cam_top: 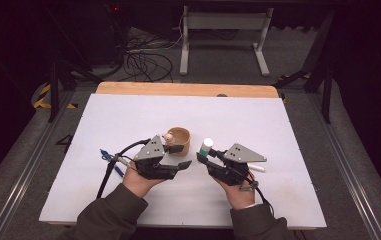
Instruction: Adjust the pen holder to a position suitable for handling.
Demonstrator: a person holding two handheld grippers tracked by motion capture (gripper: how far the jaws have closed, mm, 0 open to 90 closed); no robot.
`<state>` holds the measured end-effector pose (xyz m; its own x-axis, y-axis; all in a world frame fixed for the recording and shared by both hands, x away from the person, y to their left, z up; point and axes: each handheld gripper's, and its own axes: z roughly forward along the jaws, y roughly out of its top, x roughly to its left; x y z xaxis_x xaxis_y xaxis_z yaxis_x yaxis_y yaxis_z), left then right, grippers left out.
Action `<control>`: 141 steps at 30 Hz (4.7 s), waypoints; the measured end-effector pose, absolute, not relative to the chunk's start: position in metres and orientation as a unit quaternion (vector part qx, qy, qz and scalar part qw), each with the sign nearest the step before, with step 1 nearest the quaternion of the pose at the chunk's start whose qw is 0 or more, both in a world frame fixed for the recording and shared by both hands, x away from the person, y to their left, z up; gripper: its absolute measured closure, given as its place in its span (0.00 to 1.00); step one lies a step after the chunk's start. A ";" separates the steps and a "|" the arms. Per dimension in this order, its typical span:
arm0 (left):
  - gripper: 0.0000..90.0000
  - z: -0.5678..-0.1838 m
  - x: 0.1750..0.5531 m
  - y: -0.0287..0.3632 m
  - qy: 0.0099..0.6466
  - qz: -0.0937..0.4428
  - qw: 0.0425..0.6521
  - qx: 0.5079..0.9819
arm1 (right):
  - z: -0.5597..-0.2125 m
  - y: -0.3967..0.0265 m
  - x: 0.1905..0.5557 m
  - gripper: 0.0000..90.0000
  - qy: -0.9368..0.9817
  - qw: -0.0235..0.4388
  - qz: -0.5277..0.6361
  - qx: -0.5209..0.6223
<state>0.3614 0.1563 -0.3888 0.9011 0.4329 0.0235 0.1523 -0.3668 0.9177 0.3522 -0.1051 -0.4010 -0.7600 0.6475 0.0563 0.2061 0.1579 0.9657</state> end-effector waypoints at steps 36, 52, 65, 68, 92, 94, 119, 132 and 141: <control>0.27 -0.421 0.338 0.214 0.209 0.173 0.504 0.820 | -0.371 -0.072 0.370 0.74 0.726 0.248 0.586 0.260; 0.26 -0.425 0.337 0.223 0.216 0.170 0.509 0.816 | -0.388 -0.044 0.400 0.74 0.725 0.251 0.581 0.270; 0.27 -0.424 0.336 0.225 0.214 0.167 0.513 0.814 | -0.407 -0.031 0.418 0.74 0.733 0.245 0.565 0.290; 0.27 -0.425 0.337 0.225 0.211 0.169 0.511 0.816 | -0.408 -0.031 0.420 0.74 0.733 0.244 0.563 0.294; 0.27 -0.426 0.336 0.224 0.211 0.167 0.509 0.818 | -0.419 -0.028 0.428 0.73 0.748 0.228 0.543 0.306; 0.27 -0.426 0.336 0.224 0.210 0.167 0.509 0.818 | -0.419 -0.028 0.428 0.73 0.748 0.226 0.544 0.307; 0.28 -0.427 0.335 0.222 0.202 0.158 0.511 0.820 | -0.417 -0.033 0.430 0.58 0.737 0.204 0.565 0.310; 0.28 -0.427 0.335 0.220 0.202 0.158 0.511 0.821 | -0.406 -0.048 0.421 0.34 0.726 0.222 0.579 0.297; 0.28 -0.428 0.336 0.219 0.202 0.158 0.509 0.822 | -0.402 -0.069 0.412 0.21 0.710 0.223 0.595 0.304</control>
<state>0.3355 0.2194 -0.4277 0.8686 0.4925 0.0545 0.1706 -0.4005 0.9003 0.4118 -0.0693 -0.4016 -0.7163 0.6964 0.0447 0.1657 0.1076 0.9803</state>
